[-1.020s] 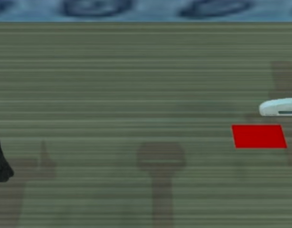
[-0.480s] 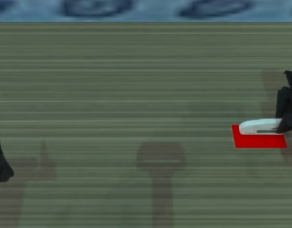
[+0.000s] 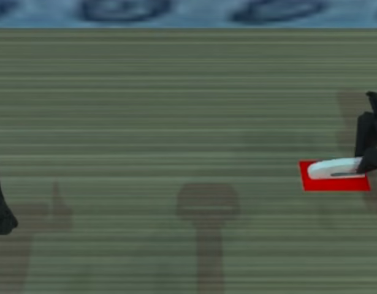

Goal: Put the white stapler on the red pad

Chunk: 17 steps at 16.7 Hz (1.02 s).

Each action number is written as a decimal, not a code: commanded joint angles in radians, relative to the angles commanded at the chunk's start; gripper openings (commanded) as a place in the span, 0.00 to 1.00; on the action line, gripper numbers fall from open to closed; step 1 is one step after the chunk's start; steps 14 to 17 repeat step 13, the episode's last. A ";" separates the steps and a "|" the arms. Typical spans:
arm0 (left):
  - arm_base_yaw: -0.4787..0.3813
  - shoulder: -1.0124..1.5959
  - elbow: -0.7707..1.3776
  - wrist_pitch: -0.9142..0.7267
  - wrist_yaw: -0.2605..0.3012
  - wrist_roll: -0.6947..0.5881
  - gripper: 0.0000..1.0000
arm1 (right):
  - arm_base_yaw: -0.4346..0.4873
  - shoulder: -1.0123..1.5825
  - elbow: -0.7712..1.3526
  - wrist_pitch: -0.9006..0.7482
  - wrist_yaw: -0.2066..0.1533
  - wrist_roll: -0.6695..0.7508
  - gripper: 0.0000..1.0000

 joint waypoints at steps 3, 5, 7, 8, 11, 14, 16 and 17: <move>0.000 0.000 0.000 0.000 0.000 0.000 1.00 | 0.000 0.000 0.000 0.000 0.000 0.000 0.68; 0.000 0.000 0.000 0.000 0.000 0.000 1.00 | 0.000 0.000 0.000 0.000 0.000 0.000 0.83; 0.000 0.000 0.000 0.000 0.000 0.000 1.00 | 0.000 0.000 0.000 0.000 0.000 0.000 0.98; 0.000 0.000 0.000 0.000 0.000 0.000 1.00 | 0.000 0.000 0.000 0.000 0.000 0.000 1.00; 0.000 0.000 0.000 0.000 0.000 0.000 1.00 | 0.000 0.000 0.000 0.000 0.000 0.000 1.00; 0.000 0.000 0.000 0.000 0.000 0.000 1.00 | 0.000 0.000 0.000 0.000 0.000 0.000 1.00; 0.000 0.000 0.000 0.000 0.000 0.000 1.00 | 0.000 0.000 0.000 0.000 0.000 0.000 1.00; 0.000 0.000 0.000 0.000 0.000 0.000 1.00 | 0.000 0.000 0.000 0.000 0.000 0.000 1.00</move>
